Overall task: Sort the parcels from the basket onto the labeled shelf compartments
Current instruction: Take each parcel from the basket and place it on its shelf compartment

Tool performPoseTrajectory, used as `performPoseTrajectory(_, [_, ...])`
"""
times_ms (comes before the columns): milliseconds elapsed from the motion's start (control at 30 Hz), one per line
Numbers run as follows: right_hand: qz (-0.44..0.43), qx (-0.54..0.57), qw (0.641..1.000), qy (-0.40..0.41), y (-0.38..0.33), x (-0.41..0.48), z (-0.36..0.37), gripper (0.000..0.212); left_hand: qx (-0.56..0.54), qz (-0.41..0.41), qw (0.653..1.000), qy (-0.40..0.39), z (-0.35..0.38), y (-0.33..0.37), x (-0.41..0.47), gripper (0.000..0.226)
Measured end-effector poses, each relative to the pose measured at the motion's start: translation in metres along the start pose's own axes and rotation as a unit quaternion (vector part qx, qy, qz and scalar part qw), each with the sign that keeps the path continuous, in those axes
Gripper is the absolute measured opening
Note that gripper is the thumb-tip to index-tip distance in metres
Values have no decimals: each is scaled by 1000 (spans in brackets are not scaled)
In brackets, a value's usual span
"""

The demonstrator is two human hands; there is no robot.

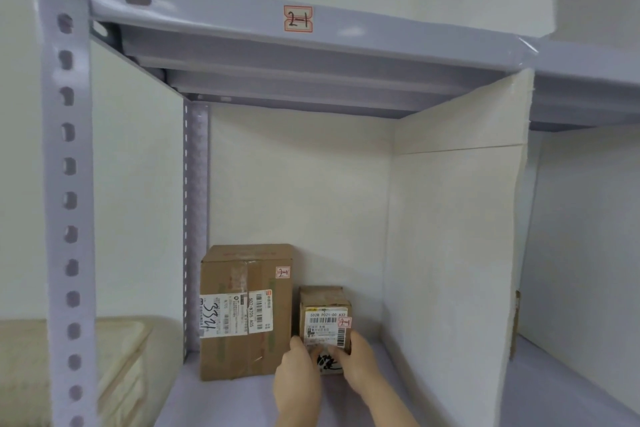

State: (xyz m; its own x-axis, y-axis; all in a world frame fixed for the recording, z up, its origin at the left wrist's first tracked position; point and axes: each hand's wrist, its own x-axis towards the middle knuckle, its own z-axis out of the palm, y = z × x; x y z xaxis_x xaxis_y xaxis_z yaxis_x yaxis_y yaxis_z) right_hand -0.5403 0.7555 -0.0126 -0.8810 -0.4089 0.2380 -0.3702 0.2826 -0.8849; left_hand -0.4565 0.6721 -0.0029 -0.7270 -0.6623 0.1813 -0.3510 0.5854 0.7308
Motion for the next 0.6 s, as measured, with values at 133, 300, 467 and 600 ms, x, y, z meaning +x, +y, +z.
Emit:
performPoseTrajectory(133, [3, 15, 1000, 2, 3, 10, 3, 30, 5, -13, 1000, 10, 3, 5, 8, 29])
performPoseTrajectory(300, [18, -10, 999, 27, 6, 15, 9, 29, 38, -31, 999, 12, 5, 9, 14, 24])
performPoseTrajectory(467, [10, -21, 997, 78, 6, 17, 13, 24, 33, -40, 998, 37, 8, 8, 16, 16])
performPoseTrajectory(600, [17, -30, 999, 42, 6, 17, 9, 31, -14, -41, 998, 36, 8, 6, 14, 22])
